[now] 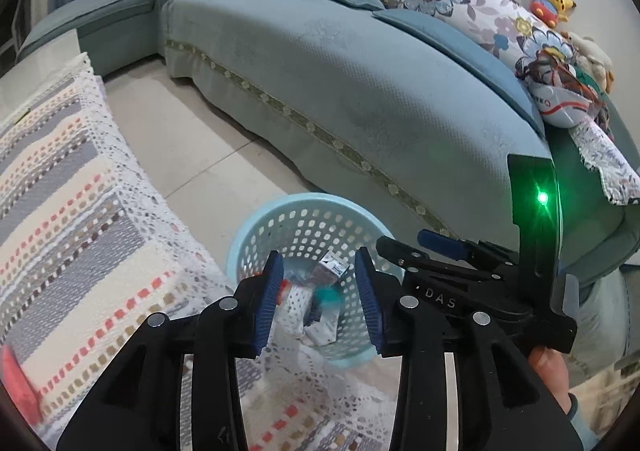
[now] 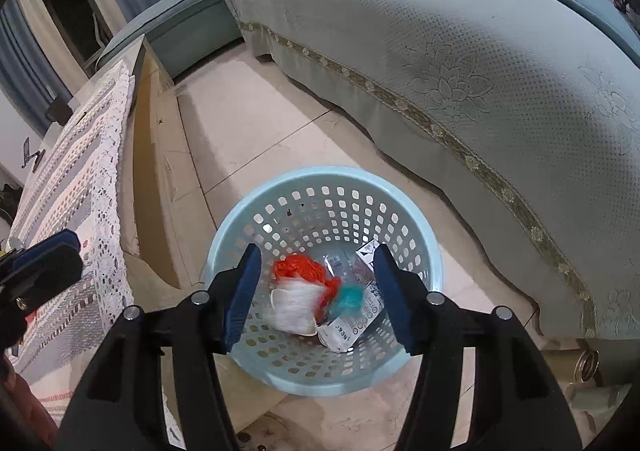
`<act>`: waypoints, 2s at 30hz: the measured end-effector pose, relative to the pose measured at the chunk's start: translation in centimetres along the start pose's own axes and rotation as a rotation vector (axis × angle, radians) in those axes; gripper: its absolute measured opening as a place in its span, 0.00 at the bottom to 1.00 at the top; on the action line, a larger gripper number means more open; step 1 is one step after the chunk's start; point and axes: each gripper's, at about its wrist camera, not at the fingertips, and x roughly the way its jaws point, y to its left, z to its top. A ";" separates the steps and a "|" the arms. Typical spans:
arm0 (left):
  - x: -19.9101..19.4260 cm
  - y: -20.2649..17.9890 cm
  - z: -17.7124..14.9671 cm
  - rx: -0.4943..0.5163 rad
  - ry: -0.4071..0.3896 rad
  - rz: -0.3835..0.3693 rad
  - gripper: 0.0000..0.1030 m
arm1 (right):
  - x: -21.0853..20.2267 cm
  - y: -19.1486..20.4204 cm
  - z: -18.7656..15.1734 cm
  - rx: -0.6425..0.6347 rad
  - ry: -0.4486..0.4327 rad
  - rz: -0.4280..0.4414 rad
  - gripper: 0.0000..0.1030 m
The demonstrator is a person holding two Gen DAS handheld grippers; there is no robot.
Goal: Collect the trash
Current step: 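Carry the teal packet and tissue over the wastebasket and open both tools, then grasp the pink packet with the right tool while the left tool grasps the orange wrapper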
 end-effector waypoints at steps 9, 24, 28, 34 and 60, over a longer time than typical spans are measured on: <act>-3.5 1.9 -1.2 -0.037 -0.043 0.008 0.35 | -2.7 3.1 -0.6 -0.067 -0.051 0.073 0.53; -18.2 11.7 -6.4 -0.359 -0.292 0.390 0.53 | -9.1 19.6 -3.5 -0.386 -0.190 0.354 0.53; -21.0 16.1 -8.8 -0.481 -0.272 0.510 0.54 | -8.7 24.0 -5.1 -0.469 -0.183 0.376 0.53; -23.6 24.6 -13.8 -0.680 -0.249 0.579 0.54 | -6.6 30.2 -7.7 -0.577 -0.123 0.404 0.53; -17.3 31.0 -13.9 -0.626 -0.031 0.690 0.76 | 0.4 36.4 -9.6 -0.685 0.051 0.409 0.60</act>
